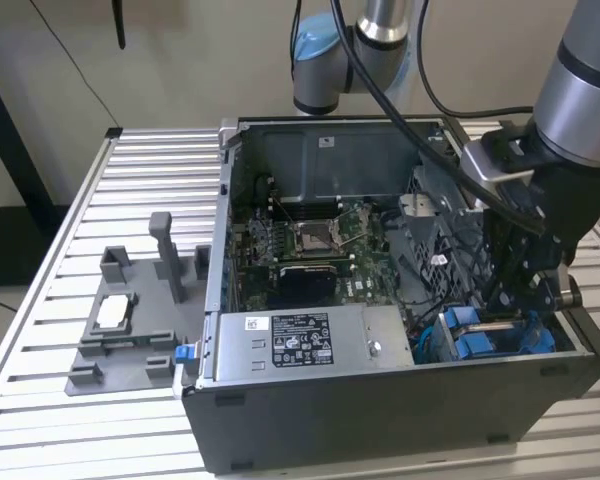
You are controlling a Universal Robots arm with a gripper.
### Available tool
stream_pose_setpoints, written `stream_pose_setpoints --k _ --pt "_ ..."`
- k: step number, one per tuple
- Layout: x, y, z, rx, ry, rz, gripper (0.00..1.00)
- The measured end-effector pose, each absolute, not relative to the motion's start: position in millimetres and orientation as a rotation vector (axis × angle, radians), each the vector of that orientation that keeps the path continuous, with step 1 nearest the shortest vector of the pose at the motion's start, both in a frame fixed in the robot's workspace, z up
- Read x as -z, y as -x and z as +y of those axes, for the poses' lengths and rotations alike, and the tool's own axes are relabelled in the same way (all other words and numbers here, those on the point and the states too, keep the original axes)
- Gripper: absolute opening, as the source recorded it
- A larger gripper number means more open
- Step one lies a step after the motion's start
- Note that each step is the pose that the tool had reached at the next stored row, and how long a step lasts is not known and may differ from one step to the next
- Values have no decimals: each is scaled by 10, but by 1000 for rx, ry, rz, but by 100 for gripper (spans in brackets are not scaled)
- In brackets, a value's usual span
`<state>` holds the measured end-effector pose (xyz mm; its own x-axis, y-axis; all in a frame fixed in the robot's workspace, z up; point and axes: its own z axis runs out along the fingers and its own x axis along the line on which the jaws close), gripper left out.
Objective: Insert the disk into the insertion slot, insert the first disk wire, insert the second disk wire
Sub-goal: 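Insert the second disk wire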
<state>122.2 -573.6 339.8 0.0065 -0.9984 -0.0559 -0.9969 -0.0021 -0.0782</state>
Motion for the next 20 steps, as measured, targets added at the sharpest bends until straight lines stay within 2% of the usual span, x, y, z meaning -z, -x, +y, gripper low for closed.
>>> stream_pose_setpoints --k 8,10,11,20 --pt "-3337 -1221 -5736 24 2158 2149 16" --pt "-3334 -1222 -5736 23 2158 2149 18" --pt "-3339 -1224 -5737 21 2159 2150 24" --pt "-3455 -1256 -5752 -4 2170 2163 24"
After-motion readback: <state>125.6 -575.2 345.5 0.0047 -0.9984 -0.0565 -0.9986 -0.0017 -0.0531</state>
